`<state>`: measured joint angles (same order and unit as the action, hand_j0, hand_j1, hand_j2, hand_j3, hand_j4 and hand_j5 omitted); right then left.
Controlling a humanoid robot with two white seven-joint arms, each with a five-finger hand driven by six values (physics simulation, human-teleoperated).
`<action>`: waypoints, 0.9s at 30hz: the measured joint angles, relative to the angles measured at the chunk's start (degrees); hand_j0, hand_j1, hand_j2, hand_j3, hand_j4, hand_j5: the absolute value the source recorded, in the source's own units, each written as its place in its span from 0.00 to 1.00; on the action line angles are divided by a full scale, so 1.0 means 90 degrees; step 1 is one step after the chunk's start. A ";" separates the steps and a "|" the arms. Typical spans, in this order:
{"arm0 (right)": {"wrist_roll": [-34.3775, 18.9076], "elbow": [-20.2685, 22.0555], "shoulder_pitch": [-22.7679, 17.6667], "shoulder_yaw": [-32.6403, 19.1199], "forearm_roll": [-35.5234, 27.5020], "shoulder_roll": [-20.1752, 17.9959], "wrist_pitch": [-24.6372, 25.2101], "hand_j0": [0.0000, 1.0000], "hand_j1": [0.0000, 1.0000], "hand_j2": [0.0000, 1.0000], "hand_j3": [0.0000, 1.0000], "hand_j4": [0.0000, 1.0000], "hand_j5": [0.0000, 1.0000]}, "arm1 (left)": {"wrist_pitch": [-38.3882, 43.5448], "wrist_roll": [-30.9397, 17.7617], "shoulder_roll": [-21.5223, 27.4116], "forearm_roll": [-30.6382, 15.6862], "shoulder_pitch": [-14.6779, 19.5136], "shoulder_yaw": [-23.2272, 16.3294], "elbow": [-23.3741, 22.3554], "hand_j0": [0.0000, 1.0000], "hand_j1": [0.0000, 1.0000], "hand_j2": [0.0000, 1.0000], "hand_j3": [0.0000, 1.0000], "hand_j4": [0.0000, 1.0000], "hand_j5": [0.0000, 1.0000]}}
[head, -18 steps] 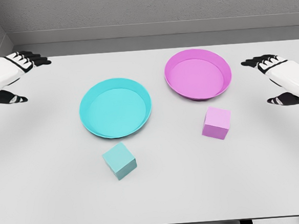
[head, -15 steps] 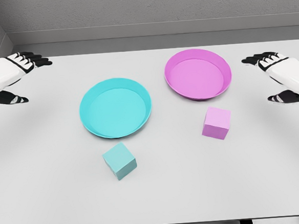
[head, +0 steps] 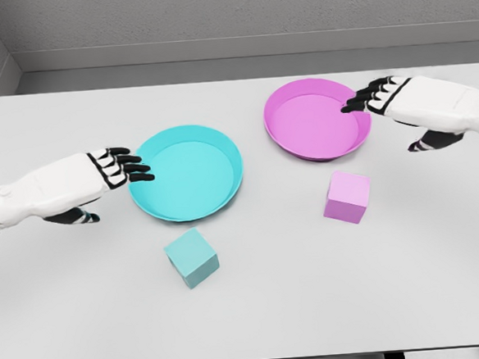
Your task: Place the blocks in the corresponding plates according to their colors
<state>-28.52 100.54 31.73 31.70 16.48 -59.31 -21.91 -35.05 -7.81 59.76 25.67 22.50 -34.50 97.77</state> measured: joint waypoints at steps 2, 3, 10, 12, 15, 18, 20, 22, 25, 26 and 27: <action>-0.0352 0.0000 0.0117 0.0217 0.0004 0.0079 -0.0141 1.00 1.00 1.00 1.00 1.00 1.00 | 0.0000 0.0002 0.0106 0.0018 -0.0224 -0.0010 0.0189 1.00 1.00 1.00 1.00 1.00 1.00; -0.0457 0.0000 0.0195 0.0285 0.0005 0.0106 -0.0225 1.00 1.00 1.00 1.00 1.00 1.00 | 0.0000 0.0006 0.0132 0.0019 -0.0263 -0.0013 0.0251 1.00 1.00 1.00 1.00 1.00 1.00; -0.0696 0.0001 0.0693 0.0750 0.0010 0.0334 -0.0575 1.00 1.00 1.00 1.00 1.00 1.00 | 0.0001 0.0008 -0.0245 0.0004 -0.0303 -0.0082 0.0414 1.00 1.00 1.00 1.00 1.00 1.00; -0.0709 0.0001 0.0703 0.0828 0.0013 0.0369 -0.0636 1.00 1.00 1.00 1.00 1.00 1.00 | 0.0001 -0.0102 -0.0337 0.0007 -0.0283 -0.0137 0.0424 1.00 1.00 1.00 1.00 1.00 1.00; -0.0717 -0.0001 0.0713 0.0974 0.0016 0.0392 -0.0734 1.00 1.00 1.00 1.00 1.00 1.00 | 0.0000 -0.0308 -0.0442 0.0015 -0.0254 -0.0240 0.0441 1.00 1.00 1.00 1.00 1.00 1.00; -0.0721 -0.0005 0.0703 0.1075 0.0067 0.0400 -0.0767 1.00 1.00 1.00 1.00 1.00 1.00 | 0.0000 -0.0539 -0.0556 0.0023 -0.0166 -0.0320 0.0449 1.00 1.00 1.00 1.00 1.00 1.00; -0.0721 -0.0007 0.0713 0.1158 0.0131 0.0403 -0.0772 1.00 1.00 1.00 1.00 1.00 1.00 | 0.0000 -0.0654 -0.0674 0.0027 0.0059 -0.0489 0.0451 1.00 1.00 1.00 1.00 1.00 1.00; -0.0722 -0.0008 0.0713 0.1231 0.0186 0.0404 -0.0757 1.00 1.00 1.00 1.00 1.00 1.00 | -0.0001 -0.0713 -0.0748 0.0035 0.0078 -0.0605 0.0450 1.00 1.00 1.00 1.00 1.00 1.00; -0.0722 -0.0050 0.0713 0.1381 0.0223 0.0458 -0.0727 1.00 1.00 1.00 1.00 1.00 1.00 | -0.0001 -0.0839 -0.0791 0.0105 0.0352 -0.0794 0.0449 1.00 1.00 1.00 1.00 1.00 1.00; -0.0722 -0.0079 0.0713 0.1433 0.0229 0.0480 -0.0721 1.00 1.00 1.00 1.00 1.00 1.00 | -0.0001 -0.0893 -0.0798 0.0153 0.0362 -0.0865 0.0449 1.00 1.00 1.00 1.00 1.00 1.00; -0.0722 -0.0113 0.0713 0.1477 0.0233 0.0503 -0.0716 1.00 1.00 1.00 1.00 1.00 1.00 | -0.0002 -0.0932 -0.0806 0.0188 0.0371 -0.0919 0.0451 1.00 1.00 1.00 1.00 1.00 1.00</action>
<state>-35.02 99.52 38.14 44.99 18.58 -54.78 -28.35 -35.07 -16.20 52.51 27.36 25.84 -42.77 101.83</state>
